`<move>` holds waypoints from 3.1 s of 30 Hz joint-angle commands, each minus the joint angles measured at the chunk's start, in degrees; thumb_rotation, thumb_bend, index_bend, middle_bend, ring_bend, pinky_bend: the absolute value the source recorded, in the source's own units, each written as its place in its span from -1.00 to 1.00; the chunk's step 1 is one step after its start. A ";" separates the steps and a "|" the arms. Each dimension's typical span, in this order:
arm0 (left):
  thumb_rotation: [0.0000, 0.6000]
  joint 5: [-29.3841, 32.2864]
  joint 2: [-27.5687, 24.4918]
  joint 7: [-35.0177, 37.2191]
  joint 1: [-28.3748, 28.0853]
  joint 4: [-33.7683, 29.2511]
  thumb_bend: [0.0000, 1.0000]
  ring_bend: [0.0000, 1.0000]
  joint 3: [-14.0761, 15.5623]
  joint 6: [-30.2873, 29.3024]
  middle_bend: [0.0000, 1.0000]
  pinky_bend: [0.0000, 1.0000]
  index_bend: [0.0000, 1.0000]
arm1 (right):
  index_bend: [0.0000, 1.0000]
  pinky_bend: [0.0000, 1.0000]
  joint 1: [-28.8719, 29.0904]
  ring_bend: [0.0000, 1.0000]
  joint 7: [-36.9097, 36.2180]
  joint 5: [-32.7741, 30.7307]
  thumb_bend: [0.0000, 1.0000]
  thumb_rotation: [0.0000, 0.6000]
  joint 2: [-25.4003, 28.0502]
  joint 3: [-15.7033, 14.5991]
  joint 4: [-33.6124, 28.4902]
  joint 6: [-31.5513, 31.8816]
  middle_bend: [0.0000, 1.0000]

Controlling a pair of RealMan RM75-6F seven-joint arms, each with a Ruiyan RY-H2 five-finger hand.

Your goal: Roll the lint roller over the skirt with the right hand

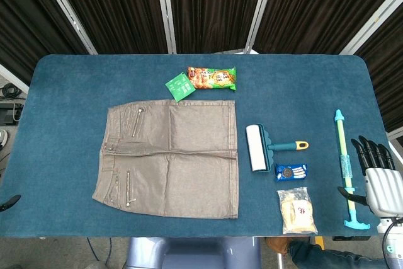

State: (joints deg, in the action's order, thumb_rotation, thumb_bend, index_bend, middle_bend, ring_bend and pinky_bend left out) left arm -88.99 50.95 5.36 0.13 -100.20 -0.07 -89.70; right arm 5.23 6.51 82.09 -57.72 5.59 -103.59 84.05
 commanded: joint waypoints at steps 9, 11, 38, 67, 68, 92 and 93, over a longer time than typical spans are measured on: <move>1.00 0.69 0.21 -0.15 -0.28 0.27 -1.00 -1.00 -0.26 0.62 -1.00 -1.00 -1.00 | -1.00 -1.00 2.19 -1.00 1.51 -0.27 -1.00 1.00 -1.06 -0.15 0.78 -3.83 -1.00; 1.00 0.90 0.30 -0.24 -0.39 0.21 -1.00 -1.00 -0.42 0.73 -1.00 -1.00 -1.00 | -1.00 -1.00 4.22 -1.00 1.57 -0.38 -1.00 1.00 -1.51 0.22 1.62 -6.83 -1.00; 1.00 7.64 2.46 -5.46 -2.40 0.61 -1.00 -1.00 -2.51 5.19 -1.00 -1.00 -1.00 | -0.90 -1.00 30.74 -1.00 15.33 -11.97 -0.39 1.00 -25.05 3.50 28.40 -36.77 -0.86; 1.00 8.18 2.77 -6.21 -2.85 0.49 -1.00 -1.00 -2.65 5.93 -1.00 -1.00 -1.00 | -0.35 -0.49 32.77 -0.53 15.07 -11.49 -0.02 1.00 -32.46 0.41 44.43 -36.65 -0.25; 1.00 8.21 2.77 -6.19 -2.86 0.51 -1.00 -1.00 -2.64 5.99 -1.00 -1.00 -1.00 | -0.29 -0.40 32.74 -0.45 14.44 -10.84 0.07 1.00 -32.69 0.31 44.85 -36.10 -0.18; 1.00 7.16 2.00 -4.98 -2.81 -0.18 -1.00 -1.00 -2.41 5.70 -1.00 -1.00 -1.00 | -0.03 -0.11 36.87 -0.17 8.84 3.06 0.75 1.00 -24.16 0.79 32.19 -27.46 0.07; 1.00 7.14 1.99 -4.99 -2.82 -0.19 -1.00 -1.00 -2.39 5.74 -1.00 -1.00 -1.00 | -0.03 -0.11 37.24 -0.17 9.79 3.15 0.76 1.00 -23.60 0.94 30.70 -27.76 0.07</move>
State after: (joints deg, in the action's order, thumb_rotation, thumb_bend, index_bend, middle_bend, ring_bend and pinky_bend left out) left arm -81.84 52.95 0.37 -2.68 -100.39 -2.47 -83.97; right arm 40.64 13.80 83.45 -83.91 5.88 -68.05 56.08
